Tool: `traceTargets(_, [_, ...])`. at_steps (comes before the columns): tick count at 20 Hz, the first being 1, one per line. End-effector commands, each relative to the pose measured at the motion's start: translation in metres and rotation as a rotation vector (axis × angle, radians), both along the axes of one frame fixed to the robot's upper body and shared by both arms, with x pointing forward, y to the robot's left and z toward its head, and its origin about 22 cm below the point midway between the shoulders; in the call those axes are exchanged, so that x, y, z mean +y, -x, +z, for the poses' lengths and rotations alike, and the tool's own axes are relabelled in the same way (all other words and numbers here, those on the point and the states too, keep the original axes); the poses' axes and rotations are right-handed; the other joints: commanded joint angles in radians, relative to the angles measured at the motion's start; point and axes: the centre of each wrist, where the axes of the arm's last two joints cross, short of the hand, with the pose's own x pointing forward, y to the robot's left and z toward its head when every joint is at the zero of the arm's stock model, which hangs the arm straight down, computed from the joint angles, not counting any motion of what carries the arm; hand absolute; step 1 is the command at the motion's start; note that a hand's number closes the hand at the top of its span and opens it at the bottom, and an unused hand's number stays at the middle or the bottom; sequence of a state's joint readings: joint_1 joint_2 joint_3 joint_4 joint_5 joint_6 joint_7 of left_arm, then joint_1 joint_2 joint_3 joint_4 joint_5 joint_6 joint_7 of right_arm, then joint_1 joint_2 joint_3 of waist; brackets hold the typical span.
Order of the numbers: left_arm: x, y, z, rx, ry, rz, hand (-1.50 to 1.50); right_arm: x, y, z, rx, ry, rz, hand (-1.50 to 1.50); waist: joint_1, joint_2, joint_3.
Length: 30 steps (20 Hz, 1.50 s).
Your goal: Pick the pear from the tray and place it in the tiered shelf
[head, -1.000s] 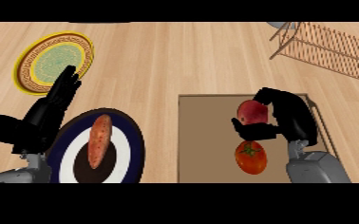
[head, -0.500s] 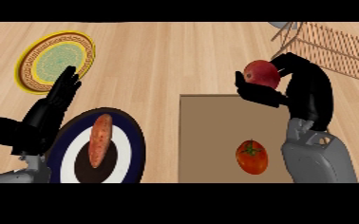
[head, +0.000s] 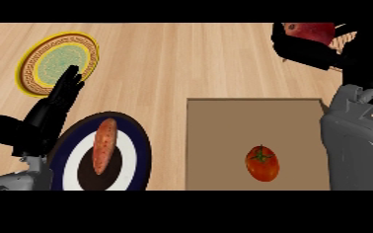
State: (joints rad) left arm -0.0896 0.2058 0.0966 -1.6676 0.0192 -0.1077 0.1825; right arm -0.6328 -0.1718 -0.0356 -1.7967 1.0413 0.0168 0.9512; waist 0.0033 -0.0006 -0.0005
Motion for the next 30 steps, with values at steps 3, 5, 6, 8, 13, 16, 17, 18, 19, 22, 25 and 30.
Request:
traceTargets(3, [-0.011, 0.019, -0.006, 0.0, 0.011, -0.003, 0.0, -0.043, -0.028, 0.022, -0.028, -0.039, -0.061, 1.5, 0.006, 0.001, 0.001])
traceTargets(5, [0.003, 0.008, 0.005, -0.005, 0.0, -0.001, 0.0, -0.039, -0.031, 0.038, -0.045, -0.037, -0.059, 1.5, 0.003, 0.001, 0.0])
traceTargets(6, [0.008, 0.006, 0.01, -0.017, 0.0, -0.009, 0.0, -0.031, -0.036, 0.039, -0.058, -0.03, -0.049, 1.5, 0.004, 0.001, 0.0])
traceTargets(8, [-0.009, 0.012, 0.003, 0.008, 0.004, -0.007, 0.0, -0.066, -0.051, 0.065, -0.09, -0.093, -0.05, 1.5, 0.01, 0.003, 0.001])
traceTargets(13, [0.0, 0.002, -0.002, 0.0, 0.013, -0.022, 0.0, -0.064, -0.069, 0.048, -0.205, -0.228, -0.023, 1.5, 0.011, 0.006, 0.001])
traceTargets(16, [-0.004, 0.005, -0.002, -0.012, 0.01, -0.009, 0.0, -0.062, -0.052, 0.076, -0.434, -0.625, 0.064, 1.5, 0.022, 0.006, 0.005])
traceTargets(17, [-0.007, 0.003, 0.013, -0.02, 0.005, -0.02, 0.0, -0.073, -0.056, 0.073, -0.469, -0.604, 0.075, 1.5, 0.024, 0.006, 0.005])
traceTargets(18, [-0.007, -0.001, 0.008, -0.024, 0.01, -0.023, 0.0, -0.082, -0.063, 0.07, -0.493, -0.64, 0.077, 1.5, 0.024, 0.012, 0.004])
traceTargets(19, [-0.01, -0.001, 0.001, -0.002, 0.005, -0.031, 0.0, -0.09, -0.069, 0.071, -0.506, -0.652, 0.085, 1.5, 0.022, 0.012, 0.003])
traceTargets(22, [-0.01, -0.002, 0.002, -0.004, 0.006, -0.027, 0.0, -0.109, -0.089, 0.078, -0.519, -0.65, 0.115, 1.5, 0.021, 0.009, 0.001])
traceTargets(25, [-0.003, 0.0, 0.008, -0.027, -0.009, -0.007, 0.0, -0.135, -0.08, 0.035, -0.062, 0.177, -0.101, 1.5, 0.003, 0.026, -0.012])
traceTargets(30, [-0.015, -0.002, 0.011, -0.016, 0.009, -0.036, 0.0, -0.146, -0.095, 0.064, 0.017, 0.373, -0.186, 1.5, 0.04, 0.015, -0.001])
